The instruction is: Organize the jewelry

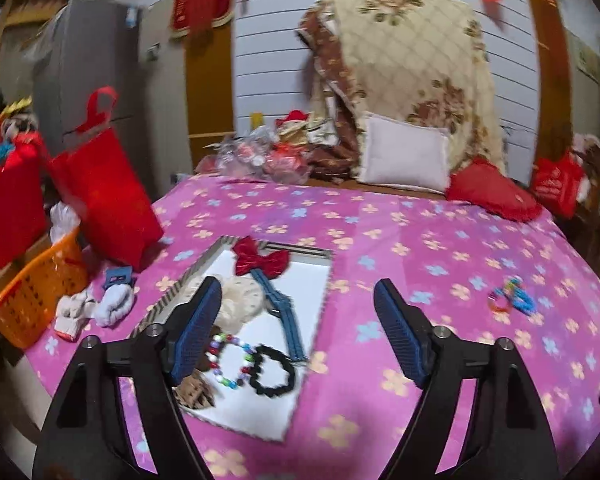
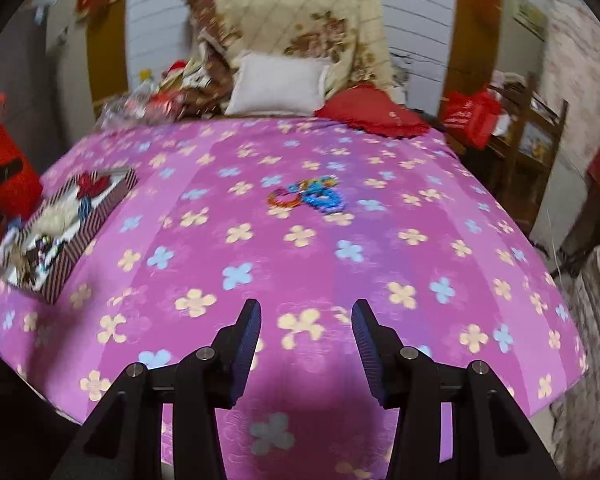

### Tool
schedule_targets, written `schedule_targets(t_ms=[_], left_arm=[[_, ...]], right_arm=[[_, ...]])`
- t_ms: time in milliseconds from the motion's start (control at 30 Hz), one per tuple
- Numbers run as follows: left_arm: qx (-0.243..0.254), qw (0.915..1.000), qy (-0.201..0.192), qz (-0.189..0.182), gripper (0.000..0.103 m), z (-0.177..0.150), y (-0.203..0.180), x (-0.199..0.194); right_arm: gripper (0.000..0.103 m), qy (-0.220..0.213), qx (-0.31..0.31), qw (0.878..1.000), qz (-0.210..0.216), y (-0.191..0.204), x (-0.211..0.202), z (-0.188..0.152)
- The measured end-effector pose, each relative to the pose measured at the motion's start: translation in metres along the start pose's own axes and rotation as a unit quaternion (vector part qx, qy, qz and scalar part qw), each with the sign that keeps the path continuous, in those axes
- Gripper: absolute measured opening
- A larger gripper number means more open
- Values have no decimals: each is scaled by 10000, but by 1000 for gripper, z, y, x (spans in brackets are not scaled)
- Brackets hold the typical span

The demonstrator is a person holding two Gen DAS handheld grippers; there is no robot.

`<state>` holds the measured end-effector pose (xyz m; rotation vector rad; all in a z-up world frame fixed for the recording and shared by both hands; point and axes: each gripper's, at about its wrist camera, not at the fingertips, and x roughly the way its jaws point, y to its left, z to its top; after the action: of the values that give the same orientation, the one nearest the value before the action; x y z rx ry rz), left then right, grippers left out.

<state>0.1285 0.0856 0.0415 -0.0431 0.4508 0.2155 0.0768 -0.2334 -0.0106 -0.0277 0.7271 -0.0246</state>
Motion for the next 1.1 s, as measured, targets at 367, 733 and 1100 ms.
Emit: schedule_targets(t_ms=[367,733,1100], left_arm=[[-204,9984,-519,-15,93,16,-6,-69],[-145,9987,-479,73,100,-1,0,-59],[515,9979,387,-15,100,-18,-31,-11]], right_arm=[[48,-612,5,9935,957,14,-49,81],[51,-592,767,9949,268,-102,-92,47],[51,-66,1420,9878,629,-134,5,56]])
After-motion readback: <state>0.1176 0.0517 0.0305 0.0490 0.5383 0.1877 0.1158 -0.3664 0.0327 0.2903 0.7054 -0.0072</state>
